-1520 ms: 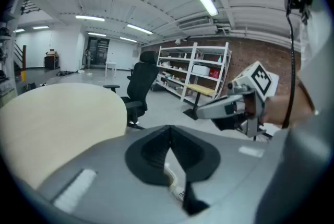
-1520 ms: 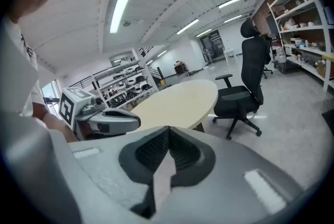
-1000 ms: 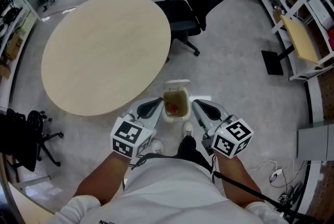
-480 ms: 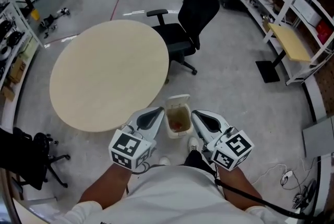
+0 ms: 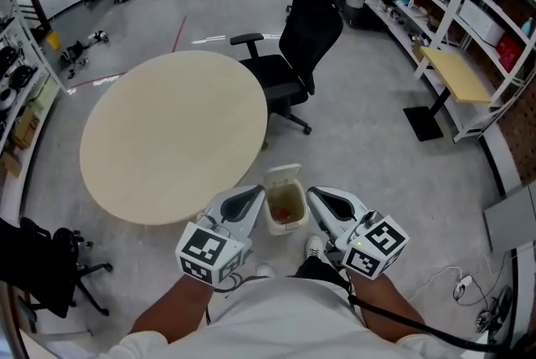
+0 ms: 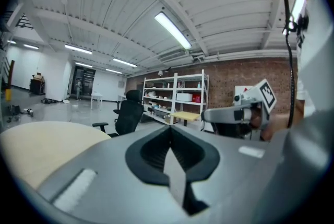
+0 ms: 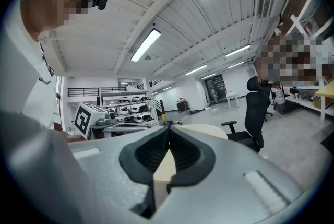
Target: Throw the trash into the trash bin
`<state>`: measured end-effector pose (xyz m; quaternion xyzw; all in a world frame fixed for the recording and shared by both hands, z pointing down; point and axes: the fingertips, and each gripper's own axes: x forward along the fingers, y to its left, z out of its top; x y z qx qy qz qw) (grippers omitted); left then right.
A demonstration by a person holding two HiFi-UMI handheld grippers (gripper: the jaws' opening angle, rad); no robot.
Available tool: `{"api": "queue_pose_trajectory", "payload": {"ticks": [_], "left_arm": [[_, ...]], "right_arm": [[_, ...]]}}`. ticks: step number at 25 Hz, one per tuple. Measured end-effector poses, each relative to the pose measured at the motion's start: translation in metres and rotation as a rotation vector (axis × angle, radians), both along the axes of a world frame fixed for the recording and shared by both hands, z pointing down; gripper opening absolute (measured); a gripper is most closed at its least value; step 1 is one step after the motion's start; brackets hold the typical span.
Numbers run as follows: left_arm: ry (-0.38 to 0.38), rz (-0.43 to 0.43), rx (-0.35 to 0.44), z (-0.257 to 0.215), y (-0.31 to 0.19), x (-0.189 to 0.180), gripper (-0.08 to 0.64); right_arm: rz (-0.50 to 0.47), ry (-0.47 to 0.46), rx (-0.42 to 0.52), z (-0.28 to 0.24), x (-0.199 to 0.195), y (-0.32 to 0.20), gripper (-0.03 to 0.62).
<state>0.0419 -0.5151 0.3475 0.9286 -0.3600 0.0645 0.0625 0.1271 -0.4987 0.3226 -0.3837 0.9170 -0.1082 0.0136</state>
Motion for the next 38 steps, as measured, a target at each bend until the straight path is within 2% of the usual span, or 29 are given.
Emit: {"api": "queue_pose_trajectory", "payload": {"ticks": [9,18,31,38], "left_arm": [[-0.008,-0.016,-0.034,0.014,0.005,0.003,0.008],[-0.031,-0.059,-0.045,0.019,0.008,0.015,0.008],[0.003,-0.121,-0.069,0.016,0.022,0.081,0.008],[-0.007,-0.200,-0.092,0.023,0.034,0.091,0.008]], "right_arm": [[-0.015,-0.001,-0.044,0.015,0.006,0.002,0.002],[-0.056,-0.018,-0.025,0.012,0.016,0.002,0.002],[-0.086,-0.006,-0.036,0.012,0.086,0.014,0.002],[-0.125,0.012,-0.050,0.019,0.108,0.024,0.002]]}}
